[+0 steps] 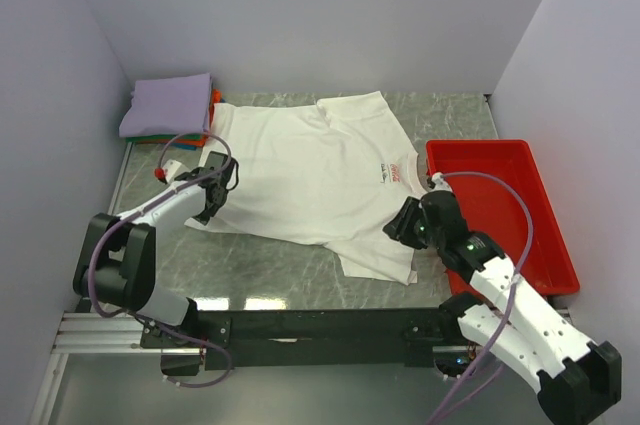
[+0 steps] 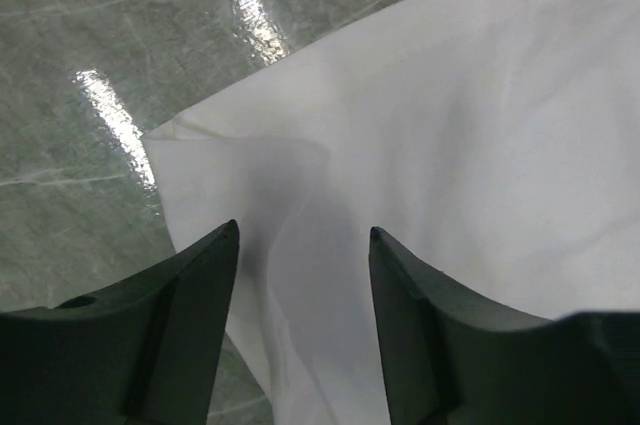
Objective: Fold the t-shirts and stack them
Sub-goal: Flatten the tshirt out
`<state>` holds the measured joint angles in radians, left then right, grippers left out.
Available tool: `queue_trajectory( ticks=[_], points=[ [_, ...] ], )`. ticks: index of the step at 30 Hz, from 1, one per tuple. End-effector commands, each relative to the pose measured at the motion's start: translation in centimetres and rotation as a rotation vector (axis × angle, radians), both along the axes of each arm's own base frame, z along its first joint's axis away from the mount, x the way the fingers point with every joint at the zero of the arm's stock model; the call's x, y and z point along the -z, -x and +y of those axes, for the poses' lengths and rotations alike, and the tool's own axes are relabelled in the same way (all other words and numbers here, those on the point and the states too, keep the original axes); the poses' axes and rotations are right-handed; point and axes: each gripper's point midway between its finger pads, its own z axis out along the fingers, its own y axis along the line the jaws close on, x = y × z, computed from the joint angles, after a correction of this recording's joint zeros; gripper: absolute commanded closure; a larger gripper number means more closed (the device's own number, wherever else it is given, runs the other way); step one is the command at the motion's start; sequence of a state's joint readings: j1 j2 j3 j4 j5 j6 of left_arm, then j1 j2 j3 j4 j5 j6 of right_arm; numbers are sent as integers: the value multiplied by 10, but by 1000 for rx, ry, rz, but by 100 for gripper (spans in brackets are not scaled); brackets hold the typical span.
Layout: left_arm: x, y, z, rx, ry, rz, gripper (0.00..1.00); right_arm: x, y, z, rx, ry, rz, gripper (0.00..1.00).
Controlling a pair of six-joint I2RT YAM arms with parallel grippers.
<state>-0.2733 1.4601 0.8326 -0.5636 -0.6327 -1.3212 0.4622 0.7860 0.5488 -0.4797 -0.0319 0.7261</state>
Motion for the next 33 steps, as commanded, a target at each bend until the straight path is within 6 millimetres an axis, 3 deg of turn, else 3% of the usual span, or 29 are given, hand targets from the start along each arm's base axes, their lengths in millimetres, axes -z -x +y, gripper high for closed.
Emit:
queue_trajectory(
  ticks=[1,10,15,22,28,33],
  points=[
    [-8,-18,-4,-3,7,-25,42,2,11,-7,26,1,12,57],
    [9,3,-2,7,15,11,76,8,41,-5,-20,-35,109,57],
    [5,5,0,12,20,-13,98,12,54,-5,-49,-39,150,55],
    [-12,-1,4,17,-1,-50,99,44,78,-8,-33,-28,308,54],
    [-20,-6,4,25,-3,-73,99,39,83,14,-118,-145,286,56],
    [-21,-9,-1,53,12,-90,99,51,86,21,-159,-104,309,58]
  ],
)
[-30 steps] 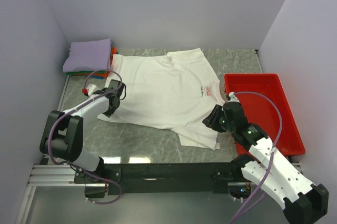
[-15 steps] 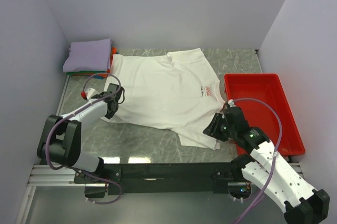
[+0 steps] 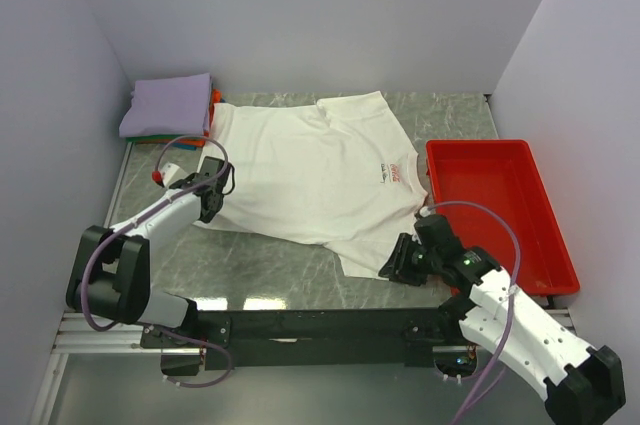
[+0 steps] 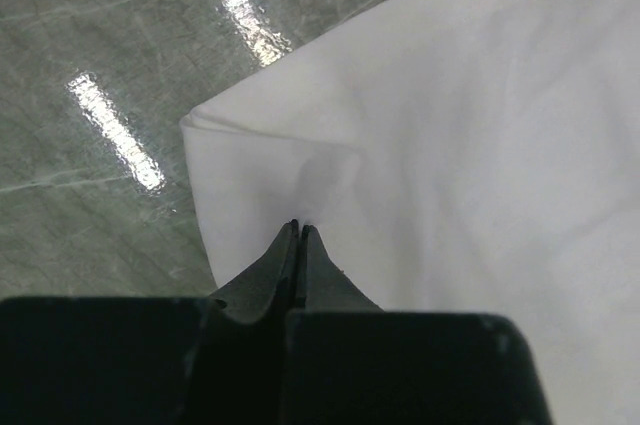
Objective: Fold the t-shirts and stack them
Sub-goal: Flatten the tshirt out
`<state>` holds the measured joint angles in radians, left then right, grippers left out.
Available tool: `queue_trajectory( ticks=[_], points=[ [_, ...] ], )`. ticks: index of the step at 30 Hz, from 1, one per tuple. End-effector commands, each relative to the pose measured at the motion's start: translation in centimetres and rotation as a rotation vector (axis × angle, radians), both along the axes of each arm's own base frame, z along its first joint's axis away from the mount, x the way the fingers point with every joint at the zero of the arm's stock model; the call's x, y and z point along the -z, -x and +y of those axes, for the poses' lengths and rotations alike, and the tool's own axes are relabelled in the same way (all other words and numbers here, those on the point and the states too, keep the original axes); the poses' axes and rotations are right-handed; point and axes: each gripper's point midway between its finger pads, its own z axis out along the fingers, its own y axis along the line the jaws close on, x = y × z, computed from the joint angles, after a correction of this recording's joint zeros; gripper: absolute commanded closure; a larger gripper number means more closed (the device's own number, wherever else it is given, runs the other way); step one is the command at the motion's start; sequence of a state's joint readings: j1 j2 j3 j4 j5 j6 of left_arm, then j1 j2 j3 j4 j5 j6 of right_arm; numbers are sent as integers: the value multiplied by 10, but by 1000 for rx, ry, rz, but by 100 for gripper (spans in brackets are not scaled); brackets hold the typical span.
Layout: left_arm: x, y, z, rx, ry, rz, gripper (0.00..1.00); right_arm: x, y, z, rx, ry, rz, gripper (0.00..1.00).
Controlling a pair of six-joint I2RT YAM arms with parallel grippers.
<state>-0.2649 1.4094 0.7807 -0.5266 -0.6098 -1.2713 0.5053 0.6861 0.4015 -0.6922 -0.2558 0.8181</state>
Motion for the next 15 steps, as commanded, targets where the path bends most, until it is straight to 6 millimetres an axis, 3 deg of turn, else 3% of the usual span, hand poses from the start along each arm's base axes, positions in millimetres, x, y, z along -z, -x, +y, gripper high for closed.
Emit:
queue_trajectory(
  ticks=[1,10,15],
  points=[
    [-22,-16,-3,17,12,-86,99,-7,-9,18,-44,-39,-51,58],
    [-19,-7,-3,17,33,-89,99,-16,-25,45,-111,93,-185,58],
    [-21,-2,-3,24,37,-97,99,-7,-32,52,-131,210,-227,59]
  ],
)
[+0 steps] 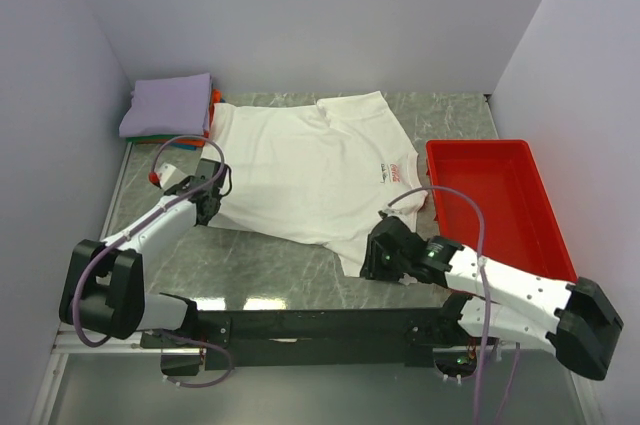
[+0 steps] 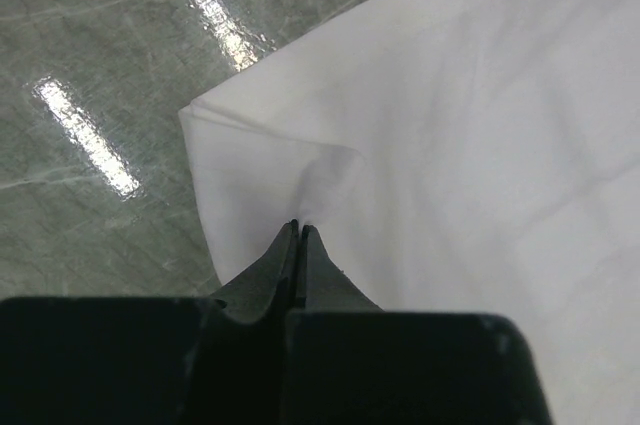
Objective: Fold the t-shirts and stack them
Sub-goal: Flatten the tshirt out
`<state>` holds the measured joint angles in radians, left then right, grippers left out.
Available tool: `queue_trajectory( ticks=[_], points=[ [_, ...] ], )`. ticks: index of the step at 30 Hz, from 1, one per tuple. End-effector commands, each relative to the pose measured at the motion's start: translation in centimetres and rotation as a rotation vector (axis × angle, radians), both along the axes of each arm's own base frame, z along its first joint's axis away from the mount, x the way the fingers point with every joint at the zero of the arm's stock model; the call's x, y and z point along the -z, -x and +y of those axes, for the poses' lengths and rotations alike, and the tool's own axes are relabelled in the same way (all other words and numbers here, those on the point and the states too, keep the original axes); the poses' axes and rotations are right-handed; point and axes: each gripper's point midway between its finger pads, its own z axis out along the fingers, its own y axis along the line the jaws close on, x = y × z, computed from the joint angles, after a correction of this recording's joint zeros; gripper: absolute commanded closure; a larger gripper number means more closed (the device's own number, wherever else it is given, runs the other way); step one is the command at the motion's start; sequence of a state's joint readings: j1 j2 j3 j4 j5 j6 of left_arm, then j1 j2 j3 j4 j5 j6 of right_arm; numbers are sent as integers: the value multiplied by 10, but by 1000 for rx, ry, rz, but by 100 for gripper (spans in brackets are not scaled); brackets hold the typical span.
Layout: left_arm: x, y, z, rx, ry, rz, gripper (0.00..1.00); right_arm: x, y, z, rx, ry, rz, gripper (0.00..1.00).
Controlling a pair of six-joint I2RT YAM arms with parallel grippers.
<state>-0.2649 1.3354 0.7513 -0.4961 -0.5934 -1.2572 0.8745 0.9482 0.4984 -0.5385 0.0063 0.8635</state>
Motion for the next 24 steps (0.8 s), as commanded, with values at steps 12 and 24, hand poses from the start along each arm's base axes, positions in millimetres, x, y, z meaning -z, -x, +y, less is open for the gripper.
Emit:
queue_trajectory(
  ticks=[12,24],
  points=[
    [-18,-3,-2,25,16,-65,99,5,-32,34,-16,135,-154,61],
    [-27,-7,-2,32,12,-86,99,14,-39,62,-47,231,-202,59]
  ],
)
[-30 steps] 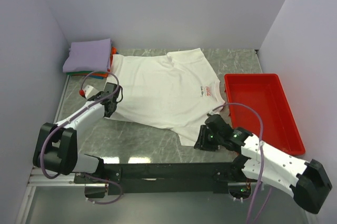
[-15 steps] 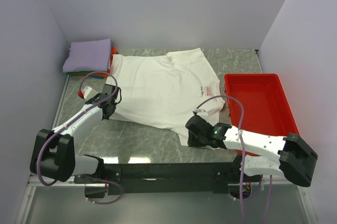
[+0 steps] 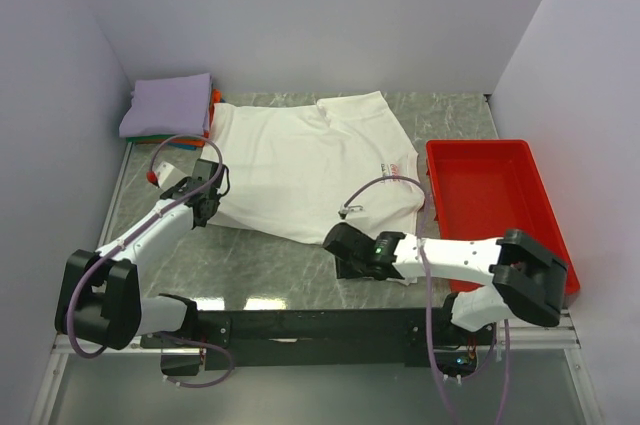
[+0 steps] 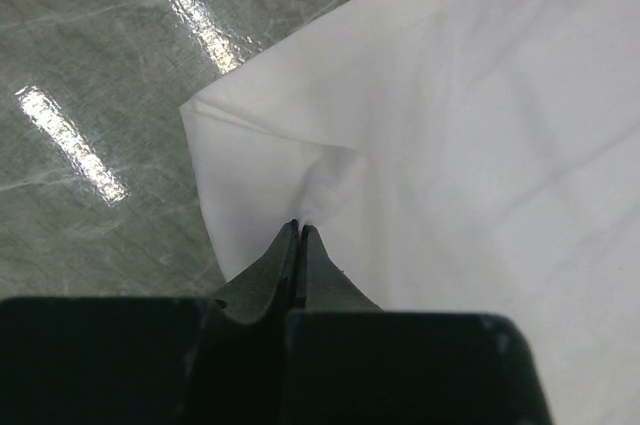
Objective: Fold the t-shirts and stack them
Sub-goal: Flatten the tshirt out
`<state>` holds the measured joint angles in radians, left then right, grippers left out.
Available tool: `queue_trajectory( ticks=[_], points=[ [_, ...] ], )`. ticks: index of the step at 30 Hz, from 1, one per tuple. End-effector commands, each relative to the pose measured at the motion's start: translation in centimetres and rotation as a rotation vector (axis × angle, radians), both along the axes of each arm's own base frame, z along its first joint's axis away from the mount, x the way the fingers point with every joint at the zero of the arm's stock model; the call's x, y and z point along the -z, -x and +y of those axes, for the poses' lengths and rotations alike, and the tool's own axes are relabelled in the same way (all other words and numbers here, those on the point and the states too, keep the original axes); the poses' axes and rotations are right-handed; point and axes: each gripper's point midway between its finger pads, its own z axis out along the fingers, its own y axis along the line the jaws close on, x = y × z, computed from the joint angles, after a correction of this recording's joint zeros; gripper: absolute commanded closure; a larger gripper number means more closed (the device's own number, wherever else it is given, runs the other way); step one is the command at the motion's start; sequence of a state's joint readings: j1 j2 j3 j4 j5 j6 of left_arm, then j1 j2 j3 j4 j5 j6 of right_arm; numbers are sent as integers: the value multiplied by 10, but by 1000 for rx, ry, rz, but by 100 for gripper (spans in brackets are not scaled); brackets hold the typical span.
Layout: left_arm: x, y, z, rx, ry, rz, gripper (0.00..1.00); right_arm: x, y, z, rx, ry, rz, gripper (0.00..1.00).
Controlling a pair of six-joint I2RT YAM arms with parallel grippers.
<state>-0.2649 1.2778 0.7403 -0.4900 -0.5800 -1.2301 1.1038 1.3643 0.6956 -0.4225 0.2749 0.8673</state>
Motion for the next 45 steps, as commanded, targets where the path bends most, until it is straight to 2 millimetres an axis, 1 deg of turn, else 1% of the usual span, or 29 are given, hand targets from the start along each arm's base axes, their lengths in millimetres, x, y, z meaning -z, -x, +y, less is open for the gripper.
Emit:
queue_trajectory(
  ticks=[1,6,9,12,13,15,16,18,19,20,21,23,24,25,27,30,32,33,34,35,37,38,39,40,41,42,43,44,45],
  points=[
    [-16,-8,0,6,0,-52,99,-4,-17,6,48,26,-72,59],
    [-17,-7,1,9,-5,-55,99,13,-13,1,57,73,-47,59],
    [-18,-4,3,8,-9,-58,99,18,-7,1,47,84,-33,65],
    [-19,-2,5,3,-16,-64,99,13,-4,0,46,98,-34,81],
    [-20,-1,5,5,-18,-66,99,11,-1,-6,47,122,-26,92],
    [-20,0,6,3,-19,-67,99,1,4,-12,44,130,-19,100],
    [-22,0,6,4,-17,-75,99,-4,6,-13,40,121,-16,100],
    [-21,1,6,6,-17,-74,99,-23,11,-11,13,68,-18,100],
    [-21,2,7,6,-18,-76,99,-27,17,-14,-5,58,7,100],
    [-21,2,7,5,-19,-78,99,-41,19,-12,-26,14,-6,100],
    [-20,3,7,9,-19,-76,99,-47,27,-12,-54,-6,21,100],
    [-19,3,7,11,-20,-75,99,-66,30,-9,-96,-50,16,100],
    [-18,3,7,12,-22,-73,99,-69,34,-11,-111,-43,26,100],
    [-18,3,7,12,-21,-74,99,-74,39,-8,-150,-60,43,100],
    [-17,3,6,16,-20,-74,99,-79,41,-2,-178,-75,53,100],
    [-16,3,5,19,-12,-78,99,-77,44,9,-222,-79,82,100],
    [-15,3,4,21,-6,-77,99,-71,44,16,-230,-72,106,100],
    [-15,3,3,24,-4,-79,99,-69,44,23,-240,-88,108,99],
    [-15,3,3,25,-4,-76,99,-62,43,24,-233,-73,123,98],
    [-14,3,3,27,-3,-76,99,-56,43,22,-222,-57,126,91],
    [-15,3,3,33,-3,-76,99,-50,41,21,-194,-54,129,82],
    [-15,3,3,33,-5,-77,99,-48,42,16,-179,-47,130,77],
    [-16,3,3,34,-8,-75,99,-55,39,12,-150,-66,109,67],
    [-17,3,3,34,-10,-77,99,-58,39,8,-133,-73,97,62],
    [-16,3,3,36,-10,-76,99,-60,39,1,-108,-77,84,58],
    [-18,3,3,38,-11,-81,99,-61,35,-13,-67,-48,61,53],
    [-19,3,3,38,-11,-83,99,-74,35,-18,-23,-91,38,52],
    [-19,3,3,38,-11,-83,99,-72,36,-29,10,-81,33,51],
    [-19,3,3,40,-12,-83,99,-77,39,-44,43,-86,23,51]
  ],
)
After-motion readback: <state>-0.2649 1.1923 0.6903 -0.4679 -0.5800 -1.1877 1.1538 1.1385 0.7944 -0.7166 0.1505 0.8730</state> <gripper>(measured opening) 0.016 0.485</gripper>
